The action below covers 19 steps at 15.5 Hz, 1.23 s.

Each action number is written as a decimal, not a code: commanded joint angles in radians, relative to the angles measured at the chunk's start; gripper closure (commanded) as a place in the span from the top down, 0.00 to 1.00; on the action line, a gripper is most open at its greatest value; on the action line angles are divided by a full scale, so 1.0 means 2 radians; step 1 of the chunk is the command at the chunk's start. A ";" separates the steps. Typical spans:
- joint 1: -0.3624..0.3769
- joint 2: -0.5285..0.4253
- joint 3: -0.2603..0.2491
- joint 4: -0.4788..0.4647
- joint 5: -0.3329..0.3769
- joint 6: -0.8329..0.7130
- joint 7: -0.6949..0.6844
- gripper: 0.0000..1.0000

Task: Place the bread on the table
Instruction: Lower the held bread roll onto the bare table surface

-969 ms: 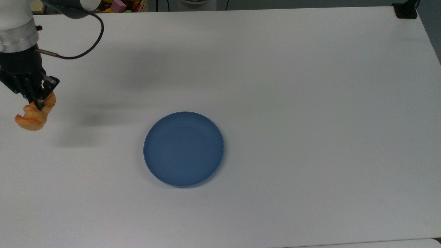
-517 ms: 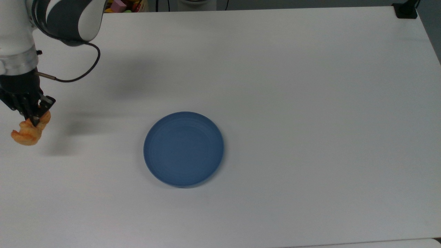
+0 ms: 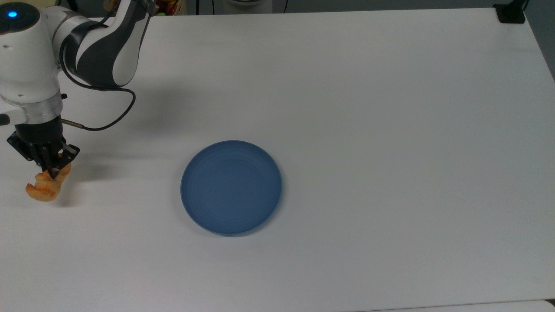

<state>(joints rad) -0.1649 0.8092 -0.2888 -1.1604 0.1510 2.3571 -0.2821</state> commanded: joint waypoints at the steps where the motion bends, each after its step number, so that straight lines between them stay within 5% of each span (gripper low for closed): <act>1: 0.003 0.023 -0.004 0.008 0.012 0.033 -0.009 0.16; 6: 0.007 0.036 -0.003 0.002 0.010 0.044 0.011 0.44; 10: 0.009 0.036 -0.001 -0.015 0.010 0.075 0.034 1.00; 19: 0.010 0.020 -0.001 -0.022 0.006 0.082 0.053 1.00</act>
<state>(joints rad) -0.1568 0.8912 -0.2864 -1.1650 0.1516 2.4970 -0.1889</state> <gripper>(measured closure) 0.000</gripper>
